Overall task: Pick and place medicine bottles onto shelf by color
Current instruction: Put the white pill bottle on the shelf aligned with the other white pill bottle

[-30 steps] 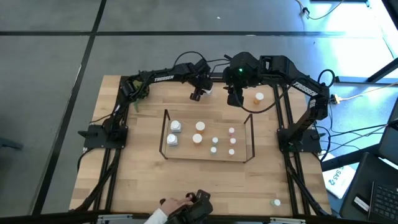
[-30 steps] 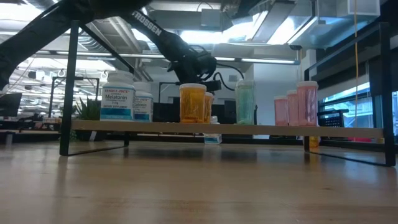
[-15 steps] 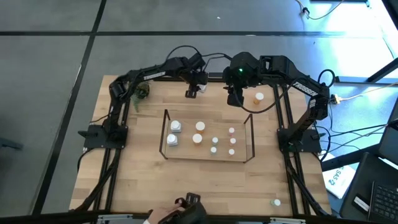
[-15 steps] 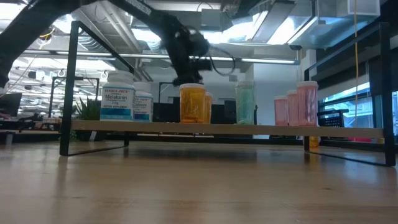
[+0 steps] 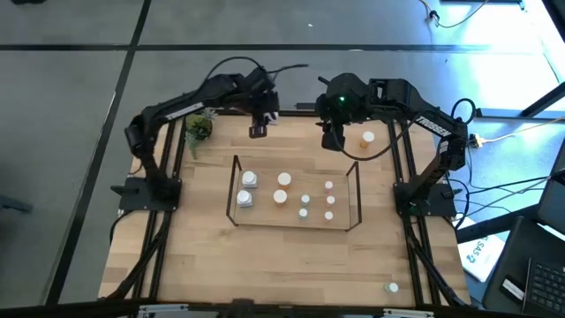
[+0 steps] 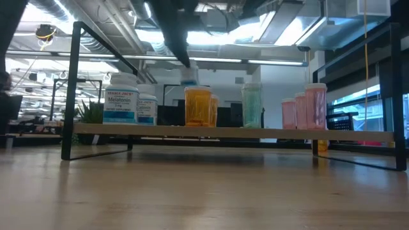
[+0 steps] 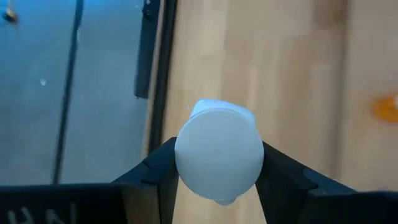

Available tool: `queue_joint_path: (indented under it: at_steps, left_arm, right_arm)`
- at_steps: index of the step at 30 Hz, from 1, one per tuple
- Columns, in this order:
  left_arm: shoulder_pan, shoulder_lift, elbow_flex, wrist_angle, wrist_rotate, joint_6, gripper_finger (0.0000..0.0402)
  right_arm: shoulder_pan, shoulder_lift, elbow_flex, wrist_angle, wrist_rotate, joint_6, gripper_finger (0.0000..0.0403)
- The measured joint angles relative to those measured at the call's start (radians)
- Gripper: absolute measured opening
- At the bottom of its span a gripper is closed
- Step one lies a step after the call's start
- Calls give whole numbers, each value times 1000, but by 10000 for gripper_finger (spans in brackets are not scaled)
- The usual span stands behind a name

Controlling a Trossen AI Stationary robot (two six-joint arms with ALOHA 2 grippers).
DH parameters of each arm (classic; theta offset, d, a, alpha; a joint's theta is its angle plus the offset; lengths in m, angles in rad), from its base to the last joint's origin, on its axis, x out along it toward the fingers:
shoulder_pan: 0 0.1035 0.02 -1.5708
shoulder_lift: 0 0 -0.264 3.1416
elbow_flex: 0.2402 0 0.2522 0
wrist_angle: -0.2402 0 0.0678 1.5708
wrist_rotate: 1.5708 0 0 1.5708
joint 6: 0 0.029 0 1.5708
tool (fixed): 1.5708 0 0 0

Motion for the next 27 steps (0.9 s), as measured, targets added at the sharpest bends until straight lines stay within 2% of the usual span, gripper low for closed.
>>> queue_joint_path:
  at_steps: [4,9,13,27]
  left_arm:
    - [-53,-71,0,-69,-13,-120,157]
    - [-154,-139,0,-169,-123,-220,157]
    - [-248,-169,0,-232,-138,-324,157]
    - [-641,-212,1,-292,-142,-671,157]
  right_arm:
    - [0,0,0,0,-44,-19,180]
    - [3,0,0,2,-310,-105,180]
    - [12,0,0,2,-459,-123,180]
    - [63,-5,0,10,-482,-131,180]
